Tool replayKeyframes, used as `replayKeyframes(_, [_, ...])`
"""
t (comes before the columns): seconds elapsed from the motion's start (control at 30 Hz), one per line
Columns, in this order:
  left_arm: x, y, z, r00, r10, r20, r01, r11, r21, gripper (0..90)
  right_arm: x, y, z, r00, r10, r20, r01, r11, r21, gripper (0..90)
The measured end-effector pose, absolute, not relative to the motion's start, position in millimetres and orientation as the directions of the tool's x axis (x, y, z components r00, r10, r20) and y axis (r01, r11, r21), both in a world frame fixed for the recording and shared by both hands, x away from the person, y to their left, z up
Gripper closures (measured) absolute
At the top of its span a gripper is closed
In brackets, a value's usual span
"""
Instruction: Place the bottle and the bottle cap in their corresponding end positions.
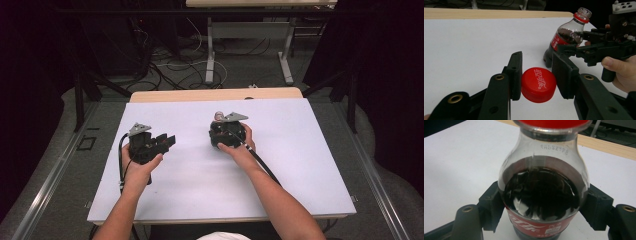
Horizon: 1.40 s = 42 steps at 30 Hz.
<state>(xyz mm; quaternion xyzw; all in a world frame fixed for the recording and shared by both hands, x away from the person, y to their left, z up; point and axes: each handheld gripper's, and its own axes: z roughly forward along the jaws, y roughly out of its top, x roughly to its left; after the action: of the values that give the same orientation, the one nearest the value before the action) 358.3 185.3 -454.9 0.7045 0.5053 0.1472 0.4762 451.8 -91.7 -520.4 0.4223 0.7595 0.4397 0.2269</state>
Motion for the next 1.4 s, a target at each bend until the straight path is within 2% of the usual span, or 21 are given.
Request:
replayKeyframes(0.53, [361,181,-462,0.444,0.853,-0.274,0.586,-0.044,0.809,61.5,446,-100,-520,-0.547,0.836,0.043,0.441,0.243,0.864,16.9])
replayKeyframes(1.0, [364,171,-471,0.452,0.854,-0.258,0.592,-0.07,0.803,61.5,426,-123,-521,-0.539,0.842,0.028,0.473,0.275,0.837,14.1])
replayKeyframes(1.2, [365,167,-475,0.461,0.852,-0.249,0.593,-0.087,0.8,61.5,417,-132,-518,-0.567,0.821,0.066,0.496,0.276,0.823,2.3])
replayKeyframes(1.4, [365,164,-479,0.467,0.85,-0.243,0.599,-0.102,0.794,61.5,404,-142,-518,-0.572,0.82,0.021,0.489,0.32,0.811,0.0])
